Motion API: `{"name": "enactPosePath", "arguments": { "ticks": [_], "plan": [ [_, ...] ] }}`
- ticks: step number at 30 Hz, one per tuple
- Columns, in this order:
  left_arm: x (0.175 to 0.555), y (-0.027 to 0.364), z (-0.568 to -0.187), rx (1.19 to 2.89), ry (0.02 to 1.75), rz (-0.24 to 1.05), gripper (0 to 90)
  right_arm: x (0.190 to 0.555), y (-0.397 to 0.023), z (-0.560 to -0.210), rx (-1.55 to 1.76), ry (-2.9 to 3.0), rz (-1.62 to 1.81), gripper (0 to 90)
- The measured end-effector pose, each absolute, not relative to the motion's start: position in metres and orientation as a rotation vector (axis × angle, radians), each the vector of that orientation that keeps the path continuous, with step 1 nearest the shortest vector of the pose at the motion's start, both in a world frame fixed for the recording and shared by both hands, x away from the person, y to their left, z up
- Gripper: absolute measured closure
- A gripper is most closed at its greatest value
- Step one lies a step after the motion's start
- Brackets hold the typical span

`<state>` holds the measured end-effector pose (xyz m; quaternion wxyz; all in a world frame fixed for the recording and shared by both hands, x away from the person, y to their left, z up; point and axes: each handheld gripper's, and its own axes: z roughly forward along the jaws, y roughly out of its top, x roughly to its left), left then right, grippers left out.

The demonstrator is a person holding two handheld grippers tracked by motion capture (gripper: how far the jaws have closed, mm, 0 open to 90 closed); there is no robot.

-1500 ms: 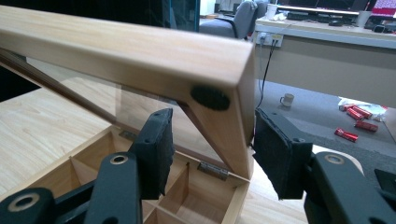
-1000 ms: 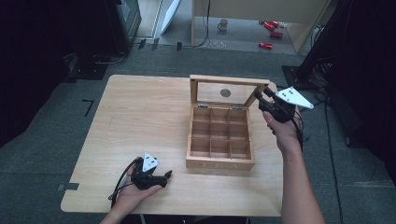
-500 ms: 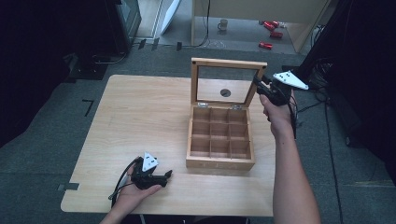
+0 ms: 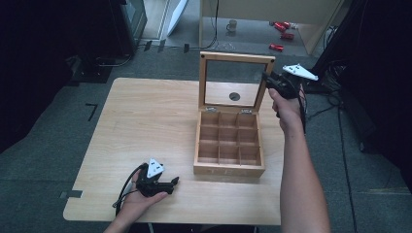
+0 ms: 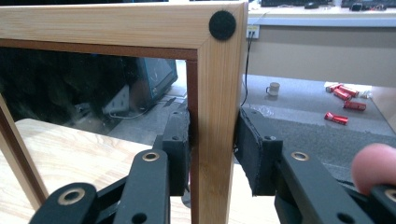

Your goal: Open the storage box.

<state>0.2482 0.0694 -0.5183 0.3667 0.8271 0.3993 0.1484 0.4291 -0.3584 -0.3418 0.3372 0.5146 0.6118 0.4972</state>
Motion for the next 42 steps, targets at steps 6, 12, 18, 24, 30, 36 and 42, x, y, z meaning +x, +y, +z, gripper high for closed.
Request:
{"name": "enactPosePath", "arguments": {
  "ticks": [6, 12, 18, 24, 30, 36, 42],
  "plan": [
    [0.248, 0.069, -0.518, 2.129, 1.024, 0.385, 20.7, 0.446, -0.358, -0.342, 1.389, 1.592, 1.281, 66.6],
    [0.247, 0.068, -0.518, 2.138, 1.019, 0.397, 20.7, 0.457, -0.356, -0.343, 1.428, 1.586, 1.259, 66.7],
    [0.247, 0.067, -0.518, 2.145, 1.017, 0.406, 20.7, 0.461, -0.355, -0.344, 1.443, 1.578, 1.247, 66.8],
    [0.246, 0.066, -0.519, 2.149, 1.016, 0.418, 20.7, 0.466, -0.354, -0.344, 1.463, 1.573, 1.231, 66.8],
    [0.246, 0.066, -0.519, 2.151, 1.016, 0.419, 20.7, 0.468, -0.353, -0.345, 1.474, 1.566, 1.233, 66.7],
    [0.246, 0.066, -0.519, 2.153, 1.014, 0.422, 20.7, 0.465, -0.353, -0.344, 1.483, 1.581, 1.243, 52.0],
    [0.246, 0.065, -0.519, 2.160, 1.011, 0.429, 20.7, 0.454, -0.353, -0.344, 1.478, 1.612, 1.237, 33.7]
  ]
}}
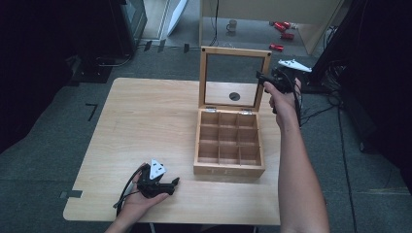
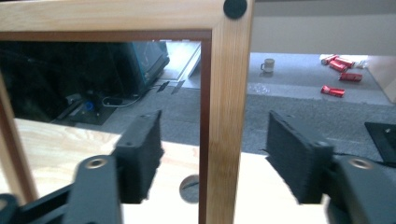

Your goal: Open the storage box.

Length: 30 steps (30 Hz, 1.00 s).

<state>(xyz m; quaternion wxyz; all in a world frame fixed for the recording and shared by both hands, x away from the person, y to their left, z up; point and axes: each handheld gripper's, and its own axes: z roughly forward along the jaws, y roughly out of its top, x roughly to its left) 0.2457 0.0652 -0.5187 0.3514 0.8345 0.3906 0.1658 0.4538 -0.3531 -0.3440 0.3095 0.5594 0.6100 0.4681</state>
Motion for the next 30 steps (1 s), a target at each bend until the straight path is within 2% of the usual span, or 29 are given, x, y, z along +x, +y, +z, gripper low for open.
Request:
{"name": "enactPosePath", "arguments": {
  "ticks": [1, 7, 23, 30],
  "plan": [
    [0.246, 0.065, -0.519, 2.162, 1.012, 0.430, 20.7, 0.447, -0.354, -0.345, 1.482, 1.622, 1.238, 28.4],
    [0.246, 0.065, -0.519, 2.163, 1.011, 0.432, 20.6, 0.422, -0.362, -0.348, 1.502, 1.652, 1.239, 20.3],
    [0.246, 0.065, -0.519, 2.166, 1.009, 0.436, 20.6, 0.348, -0.385, -0.368, 1.484, 1.696, 1.219, 16.3],
    [0.246, 0.065, -0.519, 2.164, 1.011, 0.438, 20.7, 0.307, -0.380, -0.395, 1.475, 1.748, 1.187, 16.0]
  ]
}}
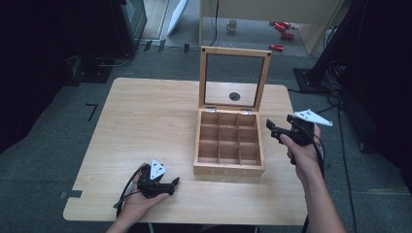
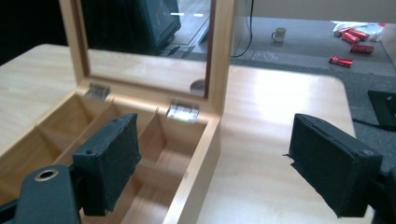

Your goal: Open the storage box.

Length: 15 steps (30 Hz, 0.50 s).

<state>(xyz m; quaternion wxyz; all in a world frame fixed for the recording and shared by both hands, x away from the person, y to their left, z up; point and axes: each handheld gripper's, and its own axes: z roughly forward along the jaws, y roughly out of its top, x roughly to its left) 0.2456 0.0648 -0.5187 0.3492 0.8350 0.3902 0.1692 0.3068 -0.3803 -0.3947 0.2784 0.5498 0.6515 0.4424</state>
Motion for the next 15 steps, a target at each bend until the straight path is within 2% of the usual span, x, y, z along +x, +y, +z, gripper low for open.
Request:
{"name": "enactPosePath", "arguments": {
  "ticks": [7, 15],
  "plan": [
    [0.246, 0.065, -0.519, 2.164, 1.011, 0.437, 20.7, 0.276, -0.383, -0.420, 1.492, 1.752, 1.172, 16.0],
    [0.246, 0.065, -0.519, 2.165, 1.011, 0.437, 20.6, 0.248, -0.408, -0.456, 1.582, 1.722, 1.122, 16.0]
  ]
}}
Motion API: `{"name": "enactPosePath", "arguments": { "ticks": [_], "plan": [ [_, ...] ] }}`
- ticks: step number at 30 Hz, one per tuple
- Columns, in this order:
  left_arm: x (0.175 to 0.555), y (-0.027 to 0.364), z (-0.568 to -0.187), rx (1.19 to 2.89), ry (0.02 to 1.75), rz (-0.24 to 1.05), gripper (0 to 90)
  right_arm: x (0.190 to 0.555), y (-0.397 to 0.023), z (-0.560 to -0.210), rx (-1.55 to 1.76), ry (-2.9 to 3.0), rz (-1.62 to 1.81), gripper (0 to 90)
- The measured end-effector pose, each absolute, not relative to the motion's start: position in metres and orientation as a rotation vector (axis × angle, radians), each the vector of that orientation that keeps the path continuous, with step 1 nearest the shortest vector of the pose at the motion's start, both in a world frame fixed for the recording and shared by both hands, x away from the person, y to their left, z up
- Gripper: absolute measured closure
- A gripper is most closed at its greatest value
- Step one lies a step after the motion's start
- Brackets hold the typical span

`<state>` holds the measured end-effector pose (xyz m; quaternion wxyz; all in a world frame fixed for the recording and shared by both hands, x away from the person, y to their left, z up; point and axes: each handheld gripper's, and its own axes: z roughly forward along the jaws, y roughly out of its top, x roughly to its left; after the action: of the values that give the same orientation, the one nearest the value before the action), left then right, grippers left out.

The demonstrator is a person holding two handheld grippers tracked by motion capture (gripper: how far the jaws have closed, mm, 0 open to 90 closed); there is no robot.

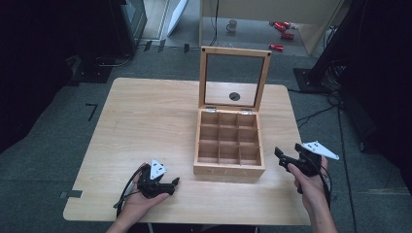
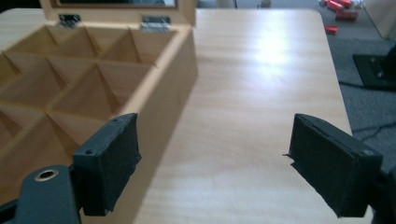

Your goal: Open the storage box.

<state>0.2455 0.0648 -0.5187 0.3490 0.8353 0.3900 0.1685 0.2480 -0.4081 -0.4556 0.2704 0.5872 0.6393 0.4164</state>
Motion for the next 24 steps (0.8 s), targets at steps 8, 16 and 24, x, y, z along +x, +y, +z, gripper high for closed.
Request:
{"name": "enactPosePath", "arguments": {
  "ticks": [8, 16, 24],
  "plan": [
    [0.245, 0.065, -0.519, 2.164, 1.013, 0.438, 20.6, 0.223, -0.420, -0.487, 1.650, 1.738, 1.056, 14.3],
    [0.245, 0.065, -0.519, 2.164, 1.014, 0.438, 20.6, 0.211, -0.411, -0.508, 1.656, 1.805, 0.880, 2.4],
    [0.245, 0.065, -0.519, 2.164, 1.014, 0.438, 20.6, 0.210, -0.398, -0.525, 1.617, 1.874, 0.759, 0.0]
  ]
}}
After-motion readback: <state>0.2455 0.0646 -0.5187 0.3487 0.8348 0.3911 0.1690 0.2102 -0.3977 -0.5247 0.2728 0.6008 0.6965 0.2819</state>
